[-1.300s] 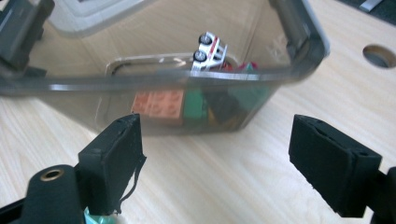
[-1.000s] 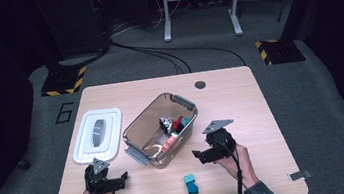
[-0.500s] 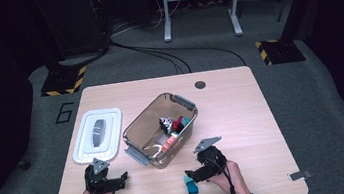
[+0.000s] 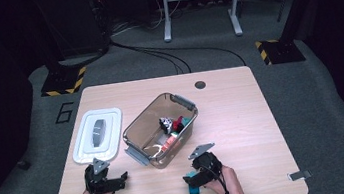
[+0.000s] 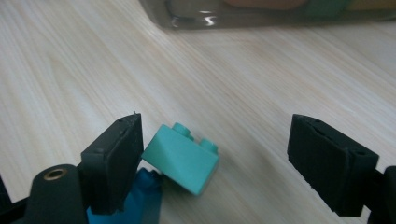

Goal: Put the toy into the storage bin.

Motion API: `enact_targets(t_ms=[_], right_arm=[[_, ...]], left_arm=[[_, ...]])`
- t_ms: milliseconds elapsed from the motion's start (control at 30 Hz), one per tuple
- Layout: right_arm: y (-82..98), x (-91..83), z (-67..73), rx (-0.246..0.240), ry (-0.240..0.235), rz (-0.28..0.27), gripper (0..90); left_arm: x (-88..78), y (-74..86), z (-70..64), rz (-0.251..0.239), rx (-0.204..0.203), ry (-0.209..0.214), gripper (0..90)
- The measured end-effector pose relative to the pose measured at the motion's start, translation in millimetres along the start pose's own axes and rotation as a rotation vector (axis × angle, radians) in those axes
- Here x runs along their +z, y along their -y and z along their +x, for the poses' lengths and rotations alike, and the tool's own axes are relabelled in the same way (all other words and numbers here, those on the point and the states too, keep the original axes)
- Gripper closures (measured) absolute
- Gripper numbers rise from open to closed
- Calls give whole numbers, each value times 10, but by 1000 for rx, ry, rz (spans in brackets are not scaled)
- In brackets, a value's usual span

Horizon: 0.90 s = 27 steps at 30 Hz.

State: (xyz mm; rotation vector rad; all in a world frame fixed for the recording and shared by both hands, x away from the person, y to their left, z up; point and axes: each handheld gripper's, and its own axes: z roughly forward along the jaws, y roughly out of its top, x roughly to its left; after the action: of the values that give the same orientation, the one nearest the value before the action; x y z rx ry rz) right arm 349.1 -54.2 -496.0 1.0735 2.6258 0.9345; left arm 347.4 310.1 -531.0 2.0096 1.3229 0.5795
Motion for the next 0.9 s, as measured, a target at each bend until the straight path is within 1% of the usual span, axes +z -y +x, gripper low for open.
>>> enact_targets(t_ms=[133, 233, 300, 333, 433, 467, 533, 567, 633, 733, 800, 900], right_arm=[[47, -71, -93, 10, 35, -2, 199], [72, -111, -164, 31, 48, -11, 248], [79, -126, -196, 38, 48, -17, 294], [77, -127, -198, 35, 52, -21, 309], [55, -121, -177, 5, 35, -27, 343], [43, -108, -165, -4, 35, -23, 349], [25, -74, -144, -7, 28, -8, 374], [18, -55, -140, -11, 25, 1, 405], [9, -33, -137, -12, 27, 10, 455], [1, -20, -139, -8, 27, 21, 558], [-5, -22, -146, -13, 30, 23, 577], [-18, -40, -171, -1, 35, 19, 583]], left_arm=[[0, 0, 0, 0, -1, 0, 44], [0, 0, 0, 0, 0, 0, 44], [1, 0, 0, 0, 0, 0, 44], [1, 0, 1, 0, 0, 0, 44], [1, 0, 0, 0, -1, 0, 44], [1, 0, 0, -1, -1, 0, 44], [1, 0, 1, 0, -1, 0, 44], [1, 0, 0, -1, -1, 0, 44], [1, 0, 1, 0, -1, 0, 44], [2, 0, 1, 0, -2, 1, 44], [1, 0, 0, 1, -4, 3, 45], [2, 0, 0, 0, -3, 1, 45]])
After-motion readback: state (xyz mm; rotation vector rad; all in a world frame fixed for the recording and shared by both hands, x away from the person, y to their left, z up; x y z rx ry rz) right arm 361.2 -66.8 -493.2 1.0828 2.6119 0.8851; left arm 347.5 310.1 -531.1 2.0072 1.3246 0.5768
